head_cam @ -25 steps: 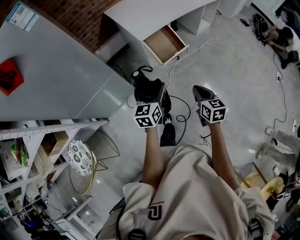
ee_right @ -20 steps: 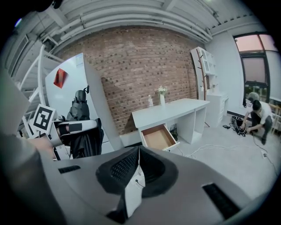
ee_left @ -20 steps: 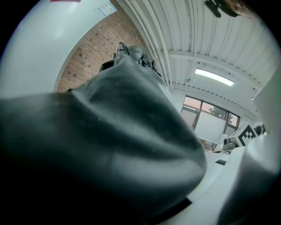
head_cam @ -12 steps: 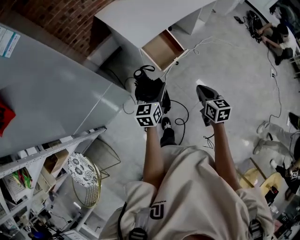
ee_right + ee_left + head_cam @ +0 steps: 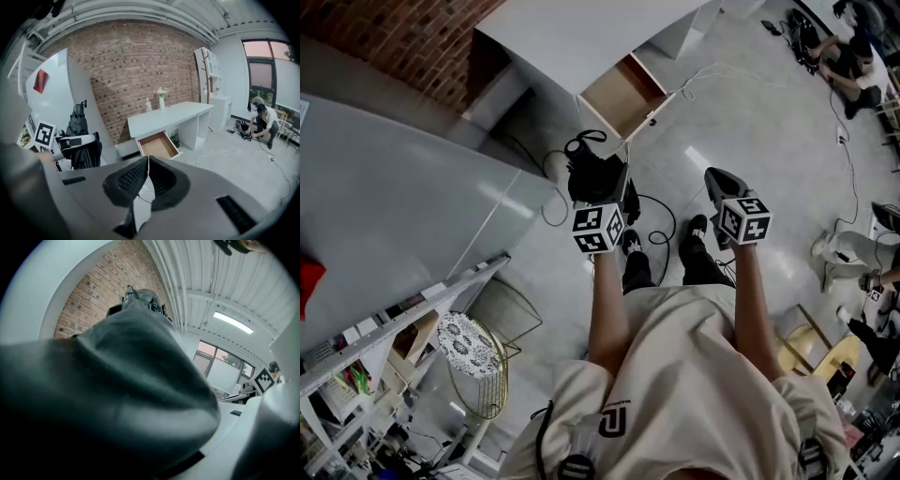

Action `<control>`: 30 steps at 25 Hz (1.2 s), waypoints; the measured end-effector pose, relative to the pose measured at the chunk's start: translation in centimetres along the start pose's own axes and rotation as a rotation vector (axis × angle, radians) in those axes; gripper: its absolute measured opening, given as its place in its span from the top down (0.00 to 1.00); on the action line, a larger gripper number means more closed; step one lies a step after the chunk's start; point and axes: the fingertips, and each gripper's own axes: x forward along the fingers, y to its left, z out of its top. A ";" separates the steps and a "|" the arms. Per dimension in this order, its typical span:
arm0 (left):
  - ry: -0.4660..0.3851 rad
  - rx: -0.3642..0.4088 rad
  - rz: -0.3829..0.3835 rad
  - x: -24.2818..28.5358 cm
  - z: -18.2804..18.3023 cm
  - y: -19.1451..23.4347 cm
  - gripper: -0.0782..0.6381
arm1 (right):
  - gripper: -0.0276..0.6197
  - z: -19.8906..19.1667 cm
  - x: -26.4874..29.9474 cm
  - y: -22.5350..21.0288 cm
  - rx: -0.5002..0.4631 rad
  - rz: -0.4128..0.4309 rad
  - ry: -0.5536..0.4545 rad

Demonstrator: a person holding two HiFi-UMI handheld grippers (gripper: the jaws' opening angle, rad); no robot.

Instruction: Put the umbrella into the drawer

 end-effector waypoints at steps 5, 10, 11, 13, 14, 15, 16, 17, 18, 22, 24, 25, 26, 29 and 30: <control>-0.008 0.007 0.037 0.3 0.4 1.2 0.52 | 0.85 0.7 1.9 0.6 -0.012 0.030 -0.006; -0.024 0.019 0.097 0.8 1.0 2.6 0.52 | 0.85 2.0 4.8 0.5 -0.064 0.085 -0.008; -0.030 0.025 0.111 0.9 1.4 2.8 0.52 | 0.85 2.8 5.3 0.4 -0.076 0.100 -0.013; -0.052 0.032 0.148 1.2 2.6 3.3 0.52 | 0.85 4.8 6.6 0.1 -0.091 0.135 -0.033; -0.068 0.034 0.172 1.3 3.4 3.6 0.52 | 0.85 5.8 7.2 0.1 -0.096 0.157 -0.046; -0.084 0.037 0.199 1.4 4.1 3.9 0.52 | 0.85 6.8 7.9 0.1 -0.100 0.182 -0.057; -0.099 0.044 0.227 1.5 4.8 4.1 0.52 | 0.85 7.6 8.6 0.1 -0.103 0.207 -0.065; -0.113 0.055 0.256 1.6 5.4 4.1 0.52 | 0.85 8.2 9.3 0.1 -0.106 0.231 -0.067; -0.124 0.069 0.285 1.8 5.8 4.0 0.52 | 0.85 8.7 10.0 -0.1 -0.109 0.253 -0.065; -0.132 0.085 0.382 2.8 6.1 3.5 0.52 | 0.85 10.2 12.5 -0.9 -0.135 0.332 -0.040; -0.127 0.077 0.416 3.7 5.9 3.3 0.52 | 0.85 11.3 13.5 -1.6 -0.137 0.362 -0.039; -0.127 0.075 0.438 4.1 6.0 3.2 0.52 | 0.85 12.0 13.9 -2.0 -0.138 0.376 -0.041; -0.129 0.074 0.463 4.4 6.1 3.1 0.52 | 0.85 12.6 14.2 -2.4 -0.140 0.391 -0.043; -0.151 0.060 0.537 5.3 6.6 2.5 0.52 | 0.85 14.3 14.9 -4.0 -0.155 0.430 -0.042; -0.158 0.053 0.556 5.7 6.7 2.2 0.52 | 0.85 14.6 15.2 -4.7 -0.156 0.441 -0.040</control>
